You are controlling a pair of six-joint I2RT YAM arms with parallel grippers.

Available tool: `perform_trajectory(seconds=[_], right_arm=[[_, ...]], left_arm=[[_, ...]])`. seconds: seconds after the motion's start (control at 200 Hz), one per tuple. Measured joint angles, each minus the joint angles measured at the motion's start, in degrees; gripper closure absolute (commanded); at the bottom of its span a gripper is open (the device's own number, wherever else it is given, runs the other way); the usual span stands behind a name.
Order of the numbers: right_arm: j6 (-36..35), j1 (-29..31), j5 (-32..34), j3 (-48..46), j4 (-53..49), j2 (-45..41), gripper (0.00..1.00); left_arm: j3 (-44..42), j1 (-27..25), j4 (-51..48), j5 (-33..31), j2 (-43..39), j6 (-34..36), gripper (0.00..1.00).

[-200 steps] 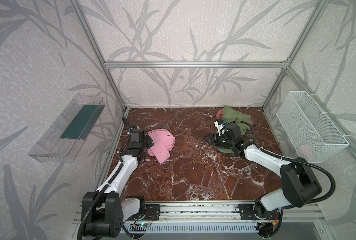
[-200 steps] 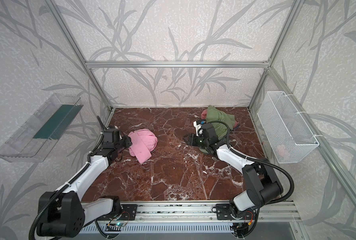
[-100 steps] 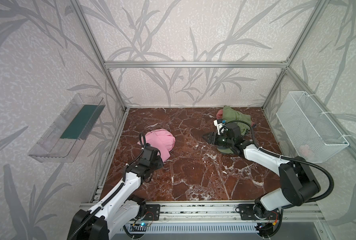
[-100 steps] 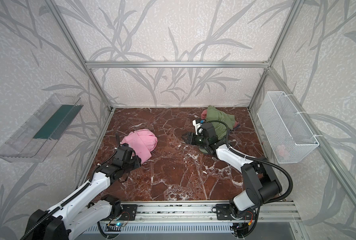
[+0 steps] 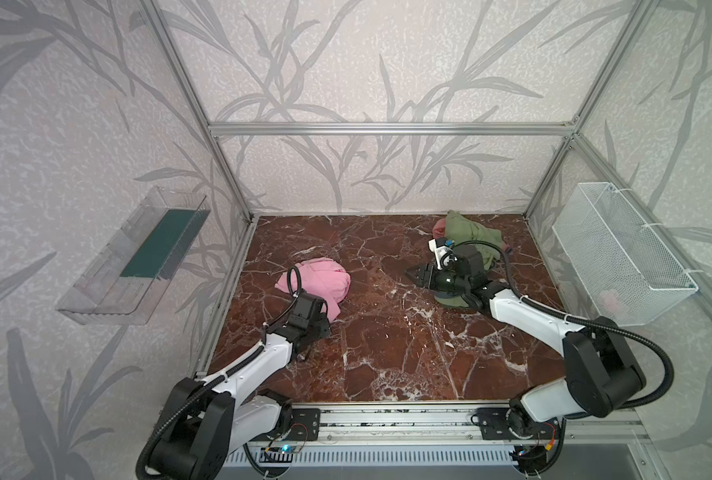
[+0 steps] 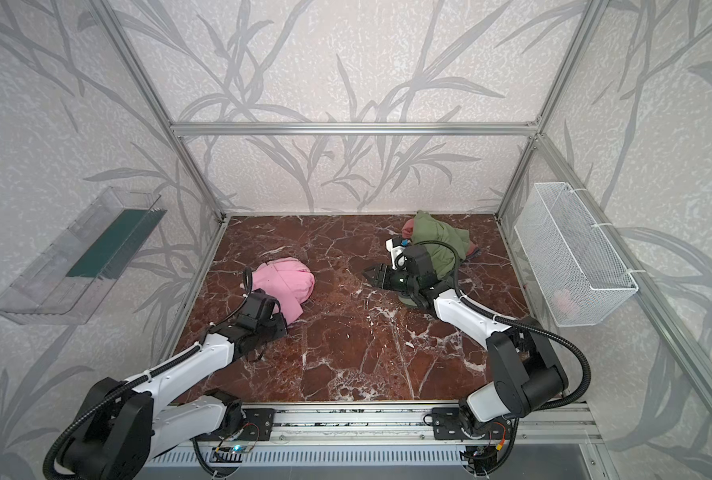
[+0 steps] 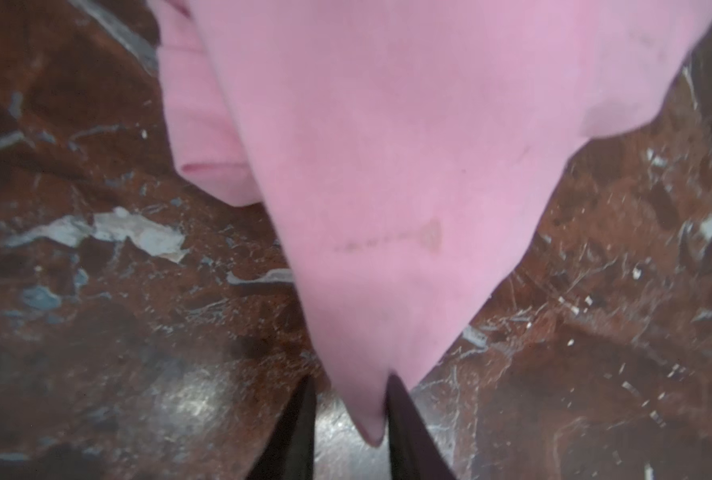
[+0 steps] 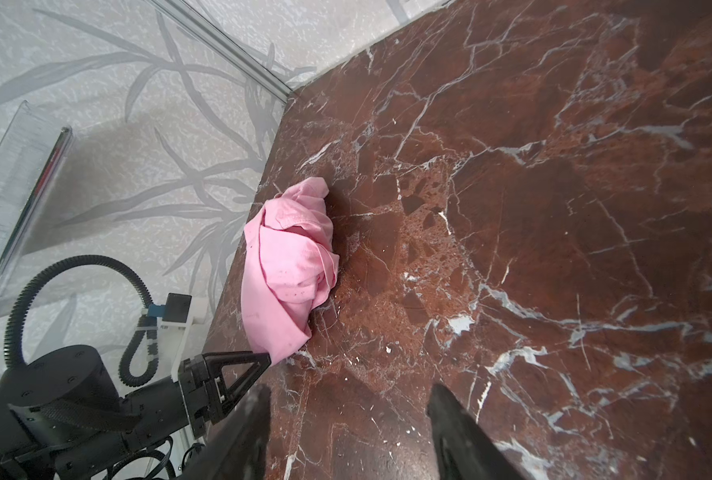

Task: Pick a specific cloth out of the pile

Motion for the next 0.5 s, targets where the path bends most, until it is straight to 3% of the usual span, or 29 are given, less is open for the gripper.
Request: perform_trajectory(seconds=[0.025,0.245,0.5], right_arm=[[0.00,0.00,0.02,0.00,-0.11,-0.02,0.39],[-0.83,0.00,0.00,0.15,-0.87,0.00,0.39],[-1.25,0.02,0.04,0.24,-0.90,-0.02,0.39]], left_arm=[[0.00,-0.02,0.35,-0.20,0.24,-0.17,1.00],[0.00,-0.02,0.44,-1.40,-1.18,0.48,1.00],[2.49,-1.55,-7.69,-3.21,-10.29,1.36,1.00]])
